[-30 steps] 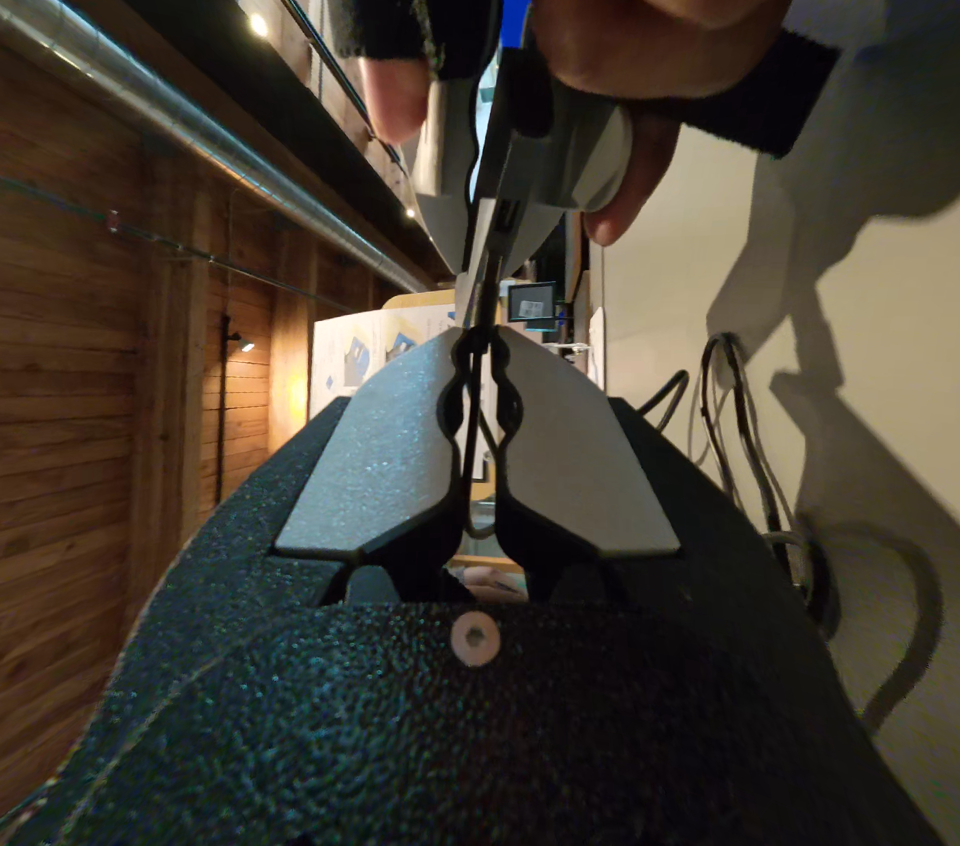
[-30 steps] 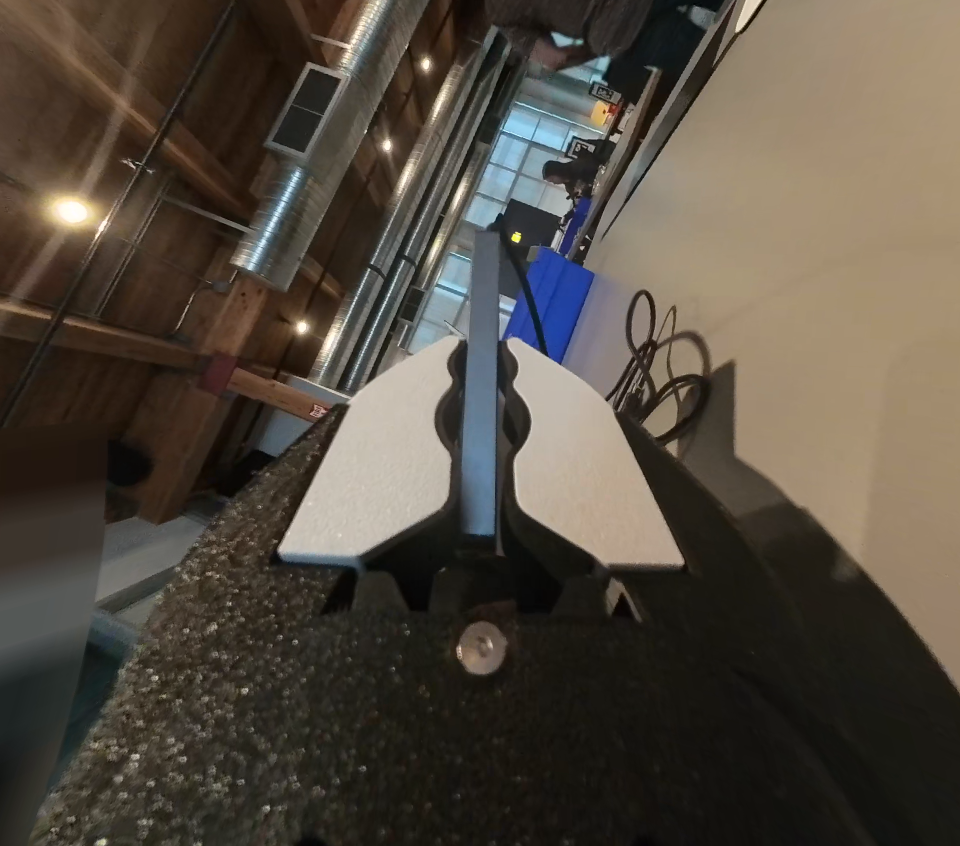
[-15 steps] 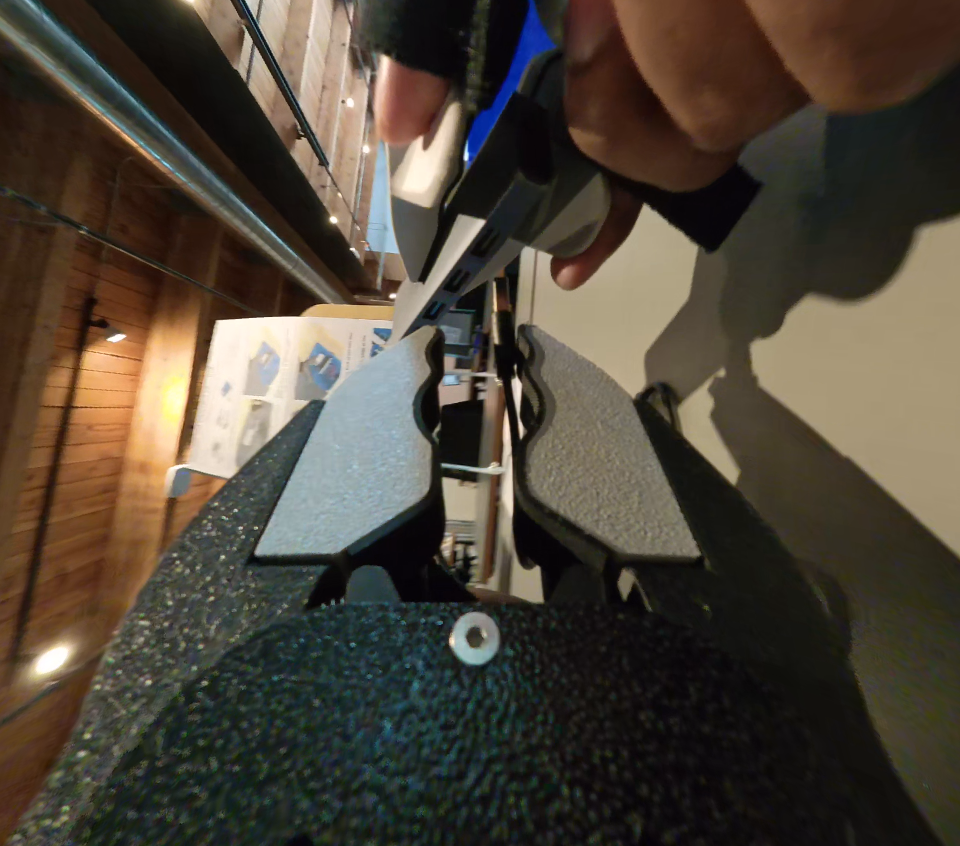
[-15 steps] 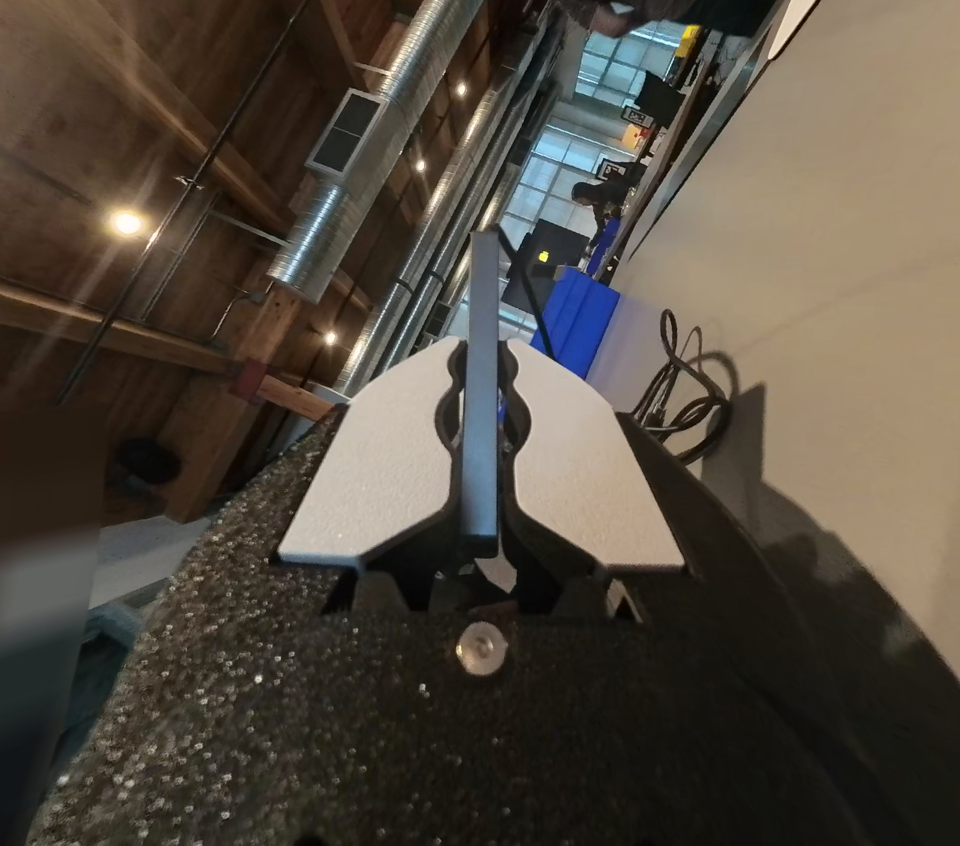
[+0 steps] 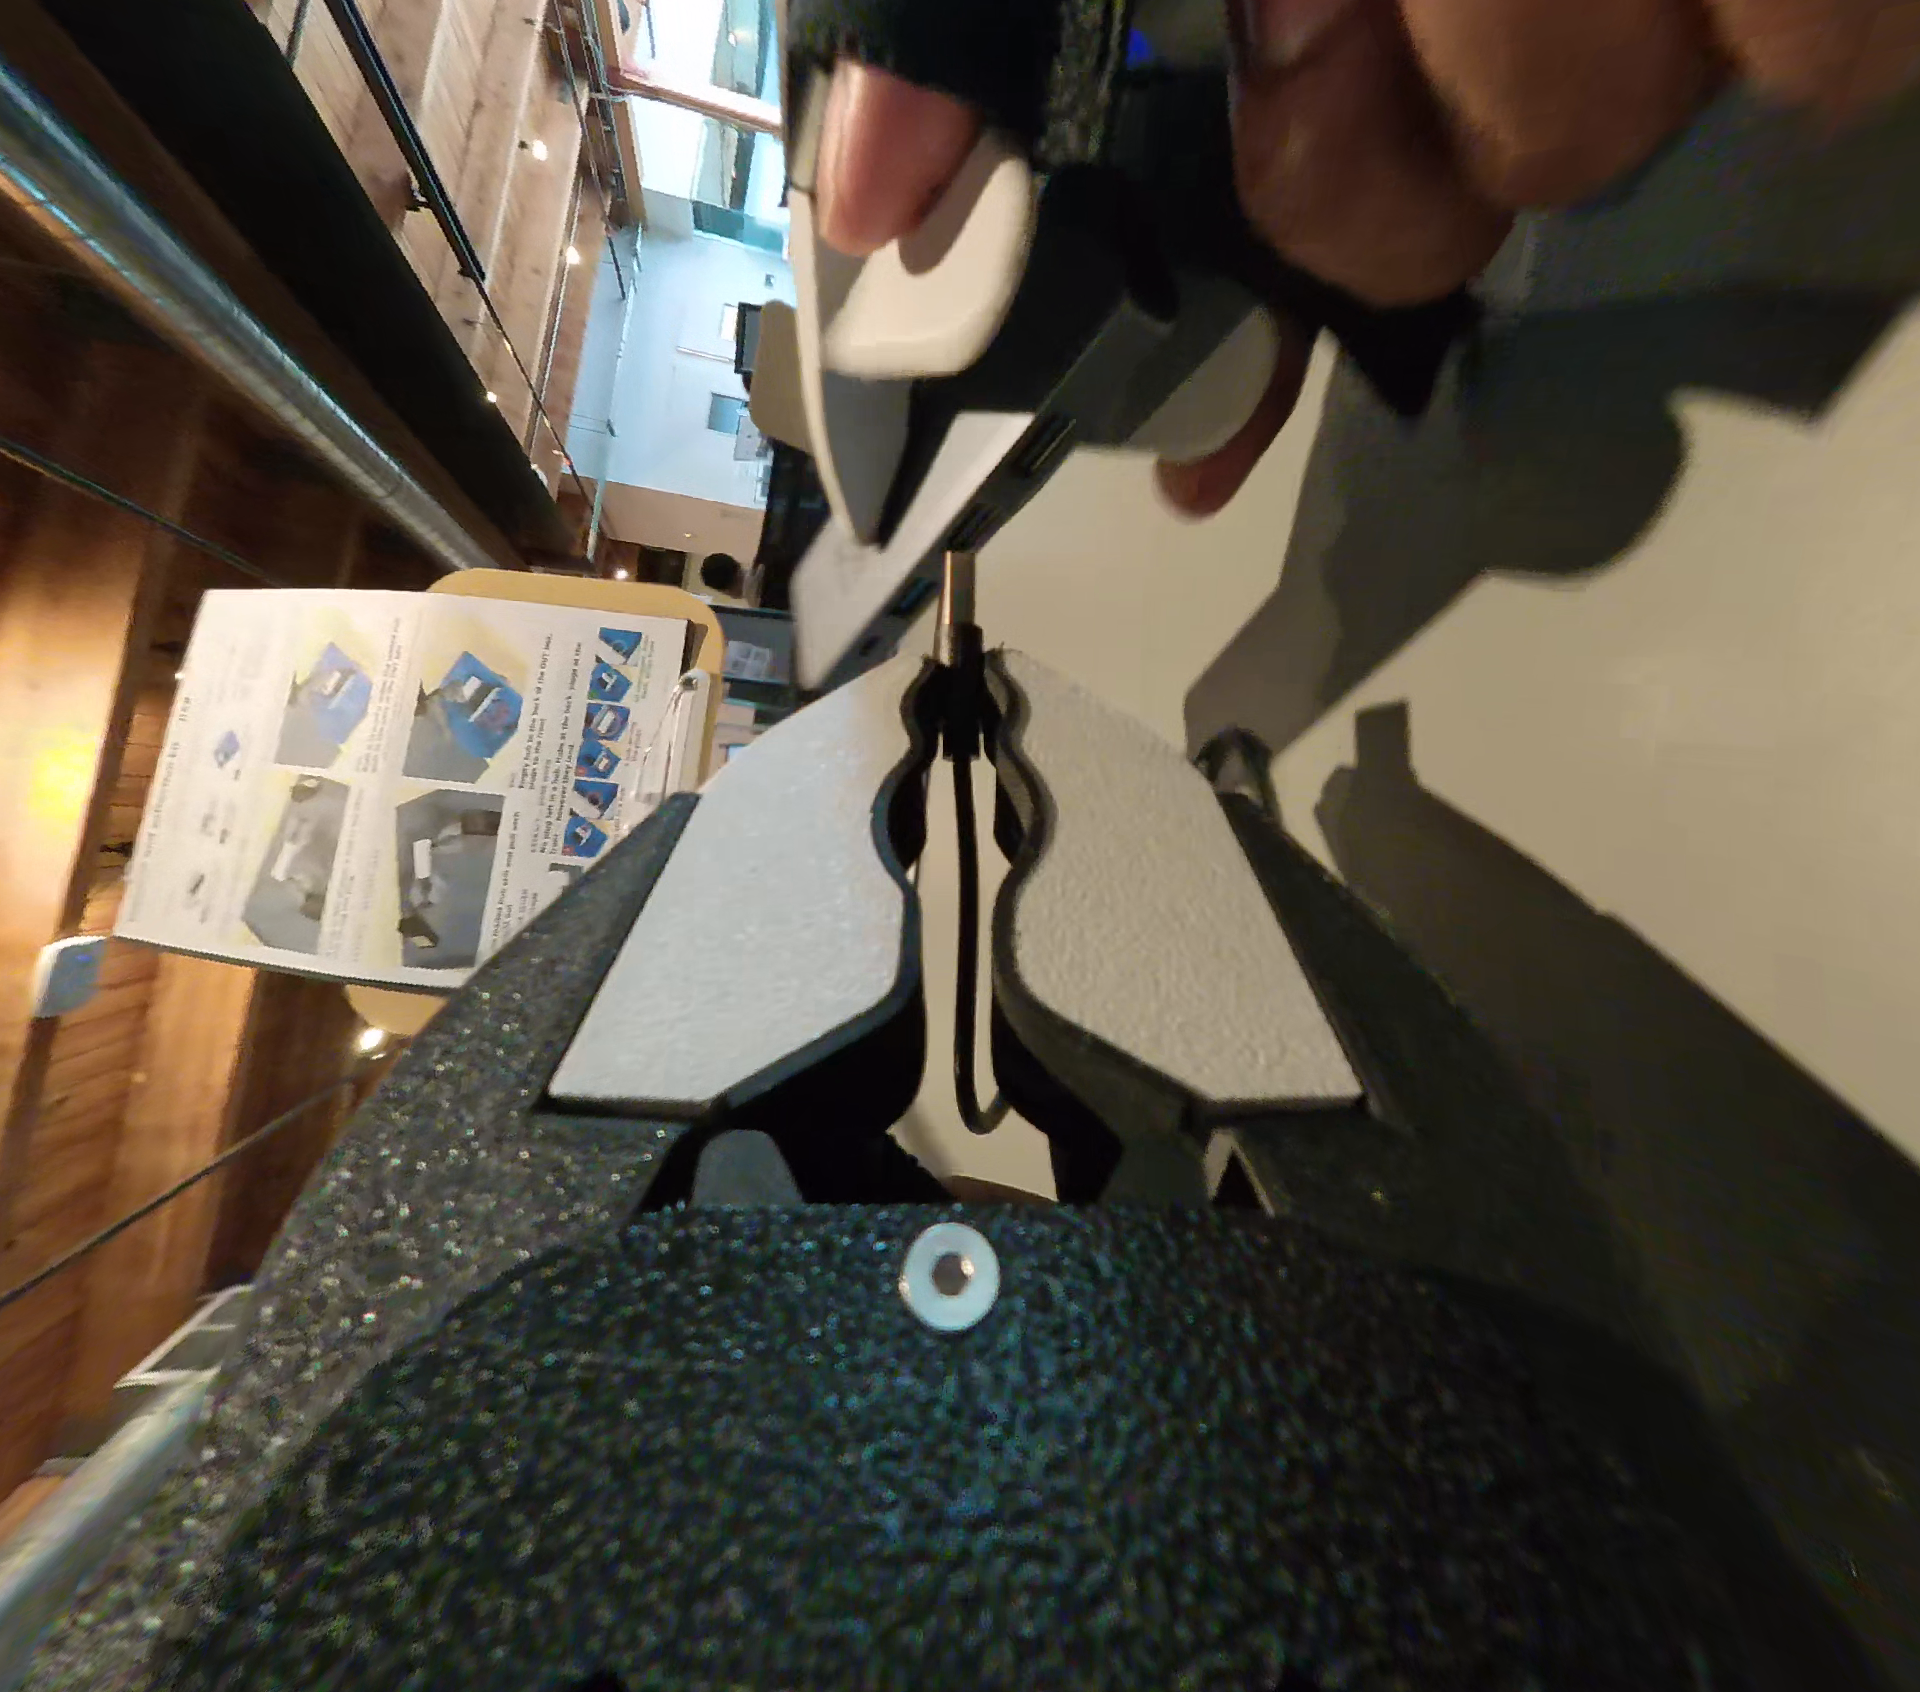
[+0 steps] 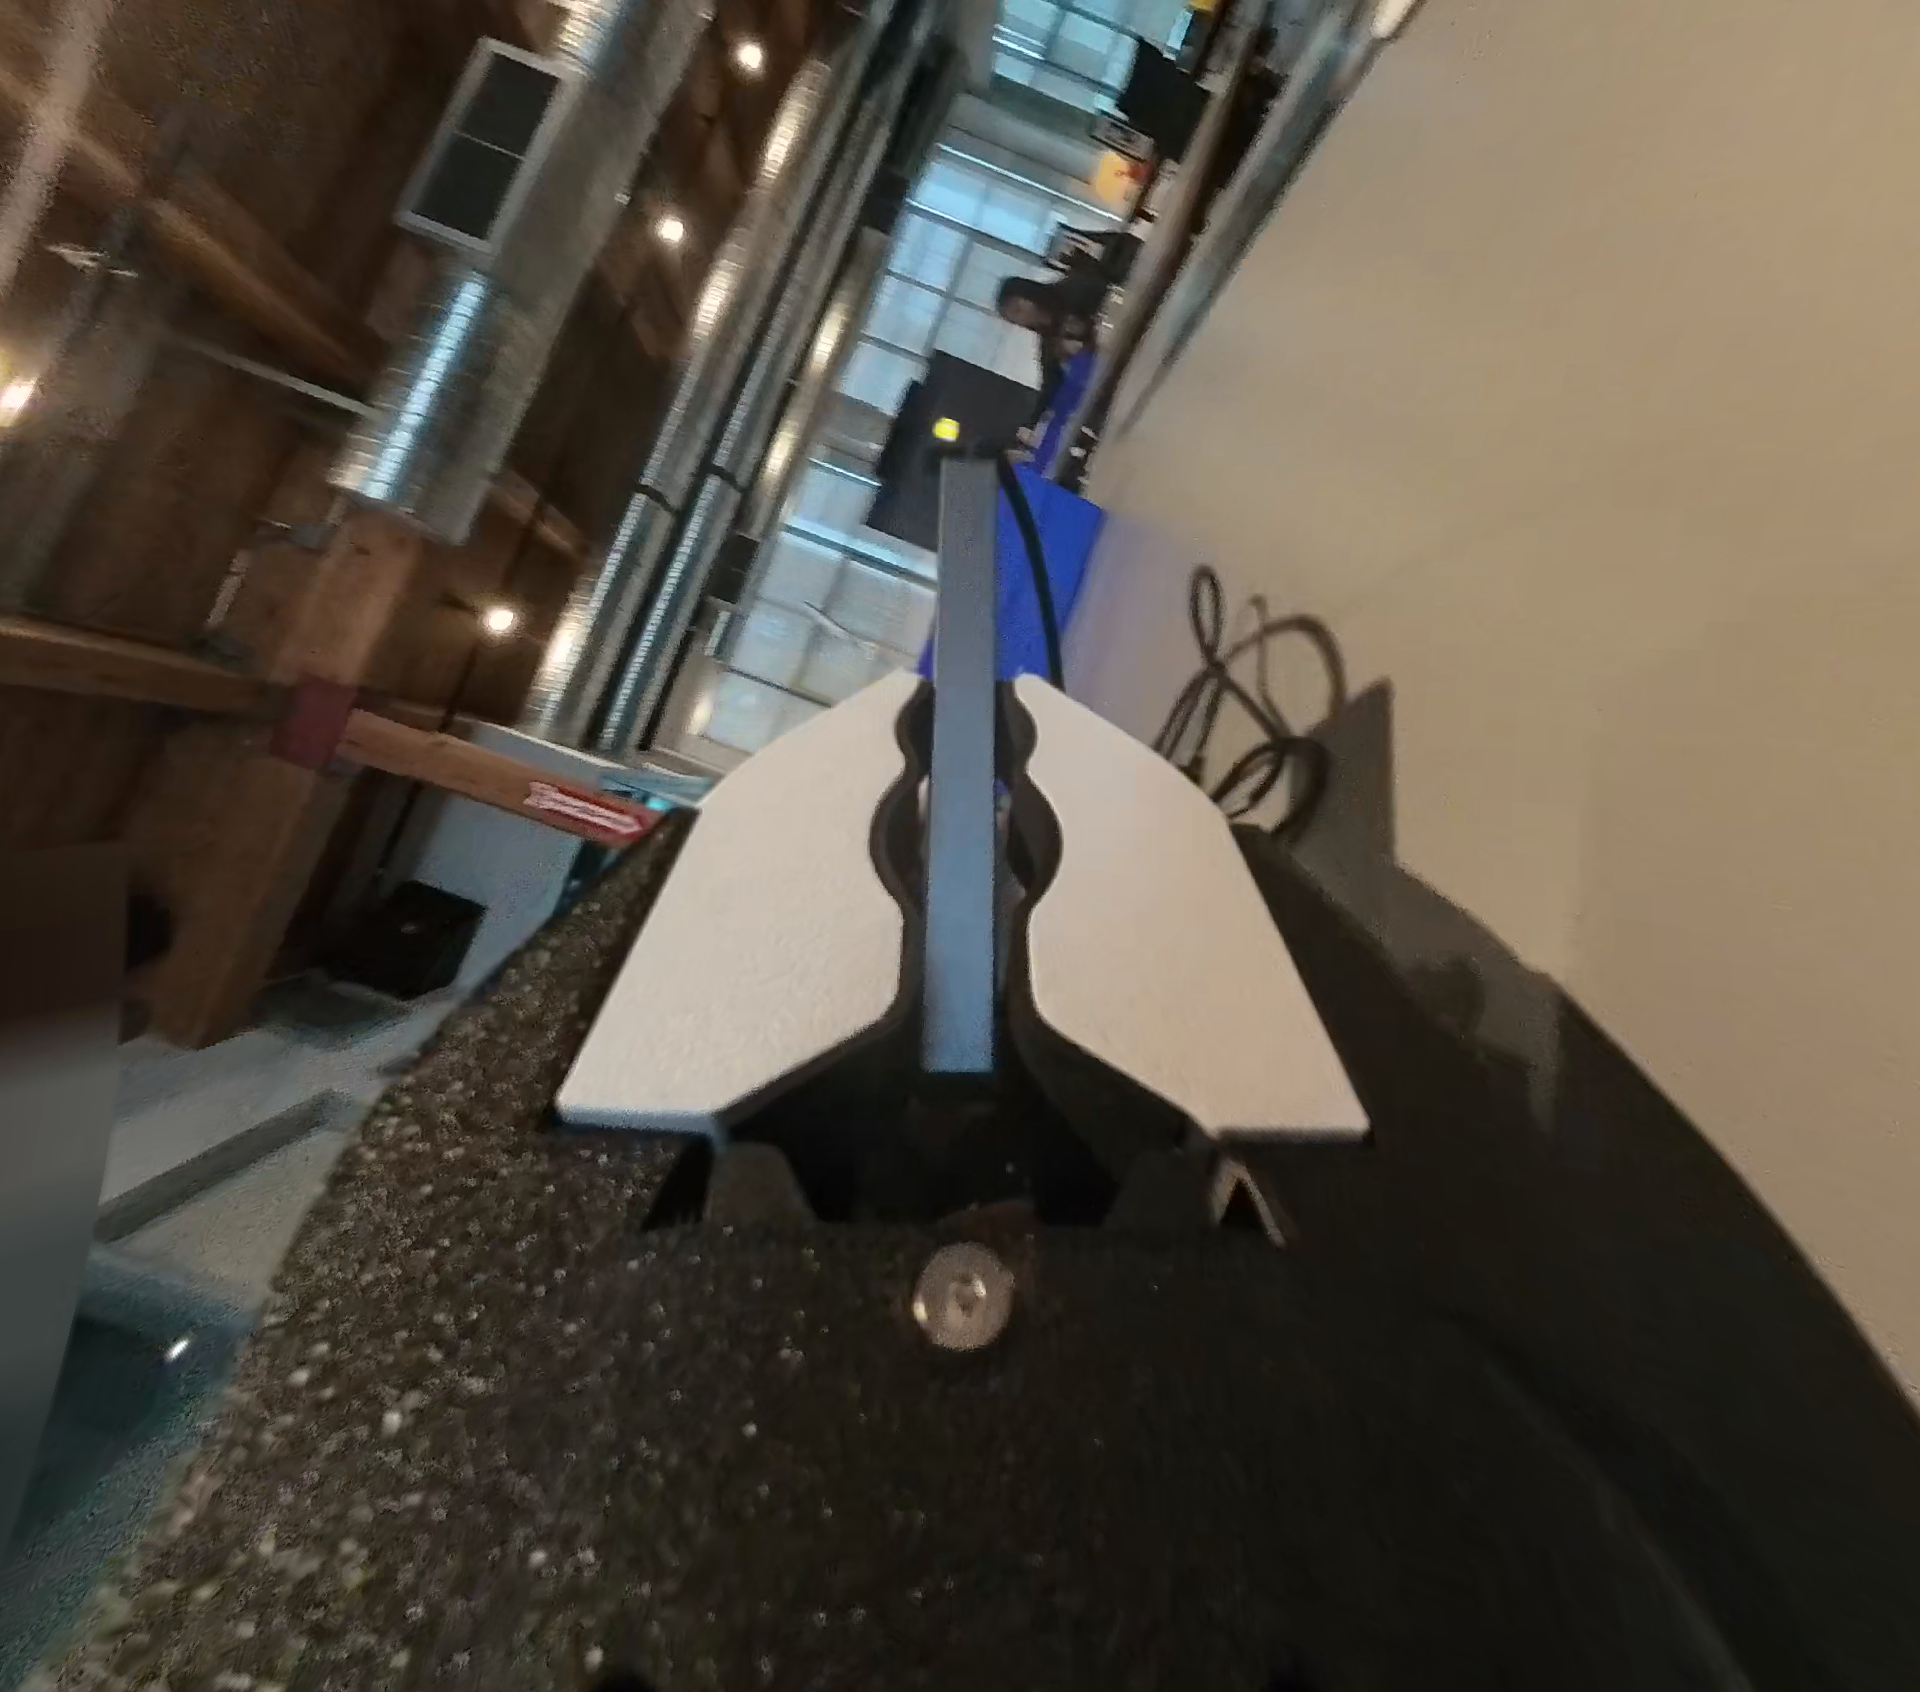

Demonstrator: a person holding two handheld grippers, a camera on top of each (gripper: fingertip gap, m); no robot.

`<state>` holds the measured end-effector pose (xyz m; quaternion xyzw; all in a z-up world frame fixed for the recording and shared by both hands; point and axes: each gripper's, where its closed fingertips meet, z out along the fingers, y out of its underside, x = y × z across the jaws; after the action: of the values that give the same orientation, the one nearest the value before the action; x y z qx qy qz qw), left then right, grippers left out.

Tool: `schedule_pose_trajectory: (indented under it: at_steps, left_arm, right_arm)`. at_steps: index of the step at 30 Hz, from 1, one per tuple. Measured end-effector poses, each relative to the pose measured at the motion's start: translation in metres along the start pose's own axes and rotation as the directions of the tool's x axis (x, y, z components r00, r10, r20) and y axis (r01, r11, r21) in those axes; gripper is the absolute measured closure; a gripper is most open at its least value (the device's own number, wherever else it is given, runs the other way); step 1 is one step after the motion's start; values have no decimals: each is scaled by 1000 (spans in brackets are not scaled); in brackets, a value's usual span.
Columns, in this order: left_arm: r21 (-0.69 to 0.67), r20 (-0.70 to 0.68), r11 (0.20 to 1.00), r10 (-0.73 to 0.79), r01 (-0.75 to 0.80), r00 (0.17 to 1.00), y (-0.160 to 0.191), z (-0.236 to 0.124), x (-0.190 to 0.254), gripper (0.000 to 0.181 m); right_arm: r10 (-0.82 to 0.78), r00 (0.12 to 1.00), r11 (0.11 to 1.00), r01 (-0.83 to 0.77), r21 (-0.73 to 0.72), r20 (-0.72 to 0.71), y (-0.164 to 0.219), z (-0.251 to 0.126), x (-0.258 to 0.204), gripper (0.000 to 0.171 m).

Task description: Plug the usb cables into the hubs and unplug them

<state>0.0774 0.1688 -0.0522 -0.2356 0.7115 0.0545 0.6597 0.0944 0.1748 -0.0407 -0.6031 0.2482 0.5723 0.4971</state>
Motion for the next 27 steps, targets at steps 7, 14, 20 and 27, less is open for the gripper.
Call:
schedule_pose_trajectory:
  at_steps: [7,14,20,27]
  left_arm:
    - [-41,-18,999,-17,17,1000,13,0,0,174]
    - [-44,-44,998,-47,45,998,19,1,5,174]
    - [-46,-80,997,-62,59,995,20,2,13,174]
    - [-48,-95,996,-74,70,993,21,2,18,174]
  right_arm:
    - [20,976,997,-35,-66,-218,9,-11,30,160]
    - [-11,965,990,-25,-136,-261,16,-5,37,150]
    - [-225,923,949,136,-283,-311,23,-7,39,140]
    - [-330,899,907,217,-360,-290,20,-13,39,129]
